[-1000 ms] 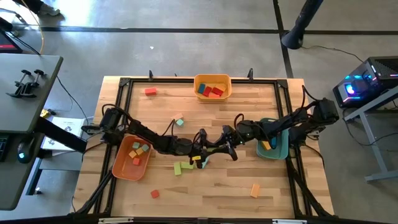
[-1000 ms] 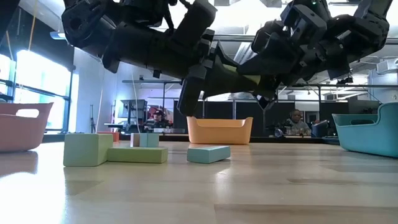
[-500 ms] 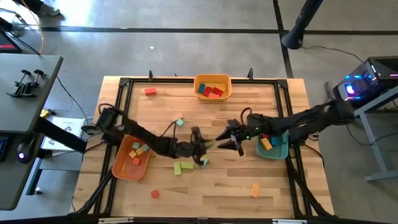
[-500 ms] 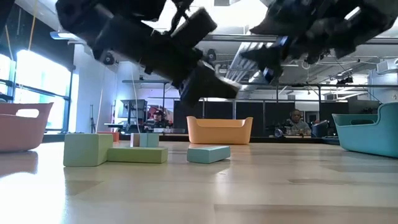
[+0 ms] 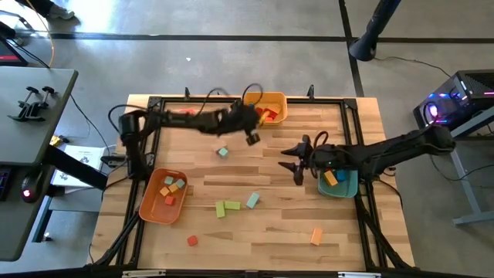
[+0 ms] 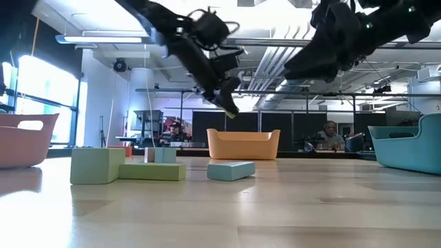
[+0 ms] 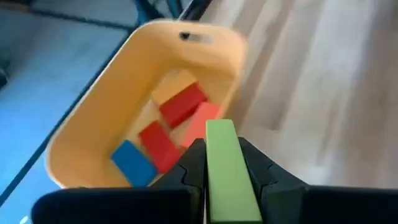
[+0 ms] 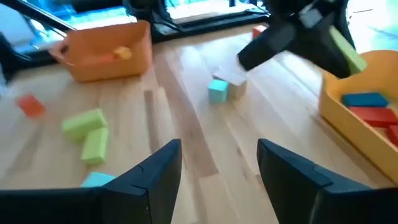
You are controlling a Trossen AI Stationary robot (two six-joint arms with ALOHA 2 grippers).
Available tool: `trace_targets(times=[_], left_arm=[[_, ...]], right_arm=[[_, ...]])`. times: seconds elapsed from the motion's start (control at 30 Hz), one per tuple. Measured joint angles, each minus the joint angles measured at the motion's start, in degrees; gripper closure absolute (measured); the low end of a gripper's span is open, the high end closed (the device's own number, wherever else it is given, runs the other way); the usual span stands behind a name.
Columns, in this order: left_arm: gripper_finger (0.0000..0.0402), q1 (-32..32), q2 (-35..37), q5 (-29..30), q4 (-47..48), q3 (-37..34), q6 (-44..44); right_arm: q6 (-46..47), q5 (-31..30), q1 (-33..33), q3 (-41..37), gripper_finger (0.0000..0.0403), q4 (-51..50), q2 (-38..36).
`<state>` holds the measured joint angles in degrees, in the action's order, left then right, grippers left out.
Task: Sort blocks by size
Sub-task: Put the green thin rectangular block into the yellow bin, then put the brown thick rectangular block into the blue bin
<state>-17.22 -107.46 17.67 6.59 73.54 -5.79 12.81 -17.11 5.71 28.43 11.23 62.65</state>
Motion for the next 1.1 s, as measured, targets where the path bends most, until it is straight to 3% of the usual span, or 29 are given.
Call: trace_targets(times=[0.2, 0.43, 0.8, 0.93, 1.03, 1.1], left_arm=[[0.0371, -7.0, -10.3, -2.5, 18.2, 16.7, -4.5], [0.0354, -9.2, -18.6, -3.7, 22.1, 24.6, -6.0], [0.0195, -9.7, -16.5, -6.0, 22.5, 25.1, -5.6], [0.0177, -9.6, -13.2, -11.0, 24.7, 24.3, 0.0], [0.0176, -6.8, -8.4, -15.8, 18.1, 18.3, 2.5], [0.018, -3.3, -4.5, -16.1, 12.2, 12.0, 2.6]], right_arm=[[-2.8, -3.0, -0.5, 0.0, 0.0197, 0.0, 2.2], [-2.9, -3.9, -1.0, 0.0, 0.0197, -1.3, 2.7], [-0.4, -3.9, -0.4, 0.0, 0.0197, -1.9, 2.7], [1.7, -4.2, 0.6, -0.3, 0.0197, -2.1, 2.6], [2.4, -5.1, 2.2, -3.2, 0.0197, 1.8, 2.6], [3.7, -7.1, 3.4, -6.2, 0.0197, 7.6, 2.7]])
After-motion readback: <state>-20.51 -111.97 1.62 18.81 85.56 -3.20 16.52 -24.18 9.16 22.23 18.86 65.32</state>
